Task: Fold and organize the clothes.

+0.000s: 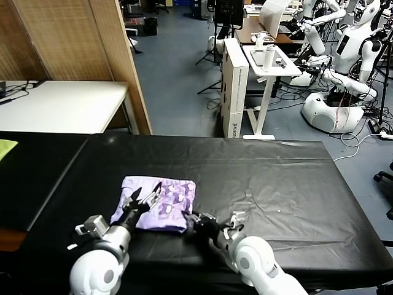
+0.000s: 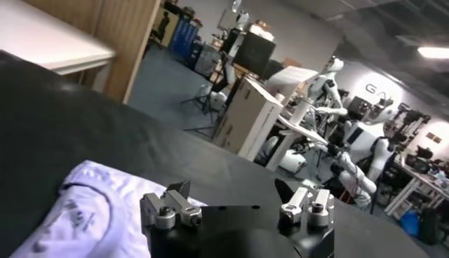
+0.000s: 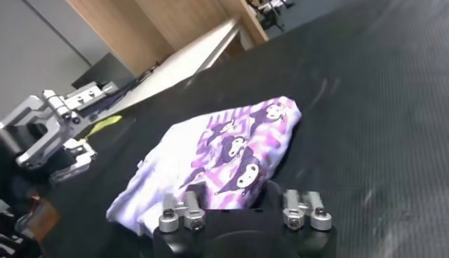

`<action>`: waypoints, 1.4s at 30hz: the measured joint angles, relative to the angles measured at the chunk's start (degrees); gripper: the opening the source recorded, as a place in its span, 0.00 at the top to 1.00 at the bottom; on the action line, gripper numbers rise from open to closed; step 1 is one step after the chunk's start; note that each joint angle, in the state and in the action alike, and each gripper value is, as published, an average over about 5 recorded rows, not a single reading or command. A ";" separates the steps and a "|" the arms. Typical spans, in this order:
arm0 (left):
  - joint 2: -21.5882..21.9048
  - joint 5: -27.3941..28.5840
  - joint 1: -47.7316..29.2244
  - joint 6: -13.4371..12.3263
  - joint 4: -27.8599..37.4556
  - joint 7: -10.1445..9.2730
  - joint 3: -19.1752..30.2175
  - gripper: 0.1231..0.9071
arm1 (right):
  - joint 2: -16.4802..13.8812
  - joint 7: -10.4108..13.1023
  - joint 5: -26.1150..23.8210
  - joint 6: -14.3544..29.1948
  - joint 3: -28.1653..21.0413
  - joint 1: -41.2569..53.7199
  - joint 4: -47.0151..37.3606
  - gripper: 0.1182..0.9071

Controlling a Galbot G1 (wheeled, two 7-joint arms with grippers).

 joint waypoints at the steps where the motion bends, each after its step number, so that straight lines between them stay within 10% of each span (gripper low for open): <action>1: 0.05 -0.11 0.14 -0.01 -0.08 0.00 -0.24 0.00 | -0.37 0.12 -0.21 0.00 0.37 -0.24 0.27 0.91; 12: 0.54 -0.57 0.69 -0.19 -0.23 0.08 -1.95 0.00 | -10.56 0.98 -6.64 -2.60 7.09 -4.45 5.62 0.94; 26: -0.45 0.63 1.09 -0.40 0.54 0.18 -1.85 0.00 | -17.41 -7.73 -26.35 9.63 10.74 -9.05 8.64 0.03; 34: -0.67 1.21 1.92 -1.28 0.84 0.36 -1.83 0.00 | -17.80 -9.41 -37.44 11.40 9.25 -12.02 7.03 0.00; 42: 1.20 4.63 1.66 -5.44 1.32 0.71 -0.66 0.00 | -16.88 -5.79 -30.52 18.12 12.60 -14.75 10.20 0.00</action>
